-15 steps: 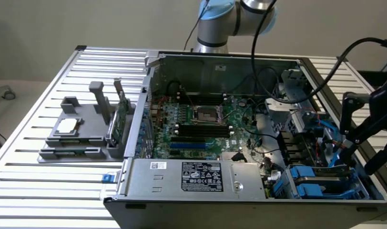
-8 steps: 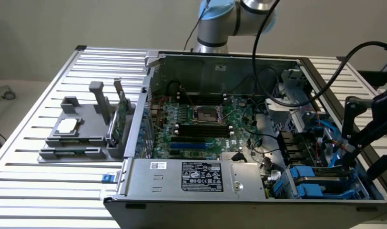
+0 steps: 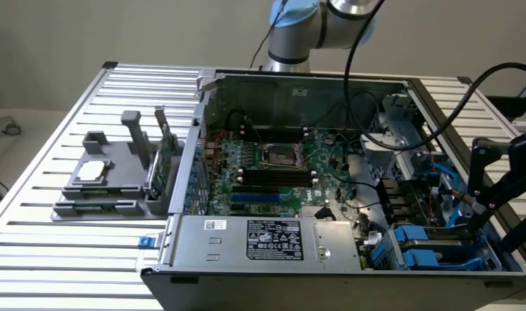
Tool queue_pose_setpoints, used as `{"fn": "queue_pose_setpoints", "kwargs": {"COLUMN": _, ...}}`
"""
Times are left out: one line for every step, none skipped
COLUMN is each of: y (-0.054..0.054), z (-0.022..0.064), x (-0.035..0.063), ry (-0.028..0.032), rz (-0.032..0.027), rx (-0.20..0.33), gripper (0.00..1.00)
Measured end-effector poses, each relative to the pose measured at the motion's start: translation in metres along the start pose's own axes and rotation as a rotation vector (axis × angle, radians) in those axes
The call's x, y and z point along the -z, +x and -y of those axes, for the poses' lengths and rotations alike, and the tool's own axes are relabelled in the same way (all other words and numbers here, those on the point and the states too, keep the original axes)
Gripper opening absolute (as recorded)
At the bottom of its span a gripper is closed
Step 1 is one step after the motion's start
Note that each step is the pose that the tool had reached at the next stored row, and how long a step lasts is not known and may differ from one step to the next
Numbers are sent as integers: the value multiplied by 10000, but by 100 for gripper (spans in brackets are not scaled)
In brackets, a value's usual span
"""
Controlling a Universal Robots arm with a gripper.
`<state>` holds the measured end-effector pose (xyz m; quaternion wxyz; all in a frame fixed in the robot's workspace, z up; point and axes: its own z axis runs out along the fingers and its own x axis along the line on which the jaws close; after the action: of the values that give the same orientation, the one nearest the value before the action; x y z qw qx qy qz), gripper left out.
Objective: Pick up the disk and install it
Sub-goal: 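Insert the second disk wire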
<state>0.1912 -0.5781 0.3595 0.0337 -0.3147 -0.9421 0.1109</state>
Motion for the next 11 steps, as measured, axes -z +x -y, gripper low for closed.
{"fn": "queue_pose_setpoints", "kwargs": {"y": -3, "z": 2, "x": -5, "ry": -9, "rz": 2, "rx": -34, "gripper": 43}}
{"fn": "queue_pose_setpoints", "kwargs": {"y": -5, "z": 3, "x": -9, "ry": -15, "rz": -3, "rx": -81, "gripper": 43}}
{"fn": "queue_pose_setpoints", "kwargs": {"y": -6, "z": 4, "x": -12, "ry": -18, "rz": -14, "rx": -136, "gripper": 43}}
{"fn": "queue_pose_setpoints", "kwargs": {"y": -7, "z": 4, "x": -14, "ry": -17, "rz": -29, "rx": -200, "gripper": 43}}
{"fn": "queue_pose_setpoints", "kwargs": {"y": -8, "z": 5, "x": -15, "ry": -16, "rz": -44, "rx": -269, "gripper": 43}}
{"fn": "queue_pose_setpoints", "kwargs": {"y": -9, "z": 5, "x": -18, "ry": -15, "rz": -64, "rx": -353, "gripper": 43}}
{"fn": "queue_pose_setpoints", "kwargs": {"y": -9, "z": 5, "x": -20, "ry": -15, "rz": -84, "rx": -437, "gripper": 43}}
{"fn": "queue_pose_setpoints", "kwargs": {"y": -9, "z": 4, "x": -23, "ry": -15, "rz": -106, "rx": -527, "gripper": 43}}
{"fn": "queue_pose_setpoints", "kwargs": {"y": -9, "z": 4, "x": -25, "ry": -13, "rz": -127, "rx": -619, "gripper": 43}}
{"fn": "queue_pose_setpoints", "kwargs": {"y": -10, "z": 4, "x": -28, "ry": -13, "rz": -149, "rx": -713, "gripper": 43}}
{"fn": "queue_pose_setpoints", "kwargs": {"y": -10, "z": 3, "x": -31, "ry": -13, "rz": -172, "rx": -805, "gripper": 43}}
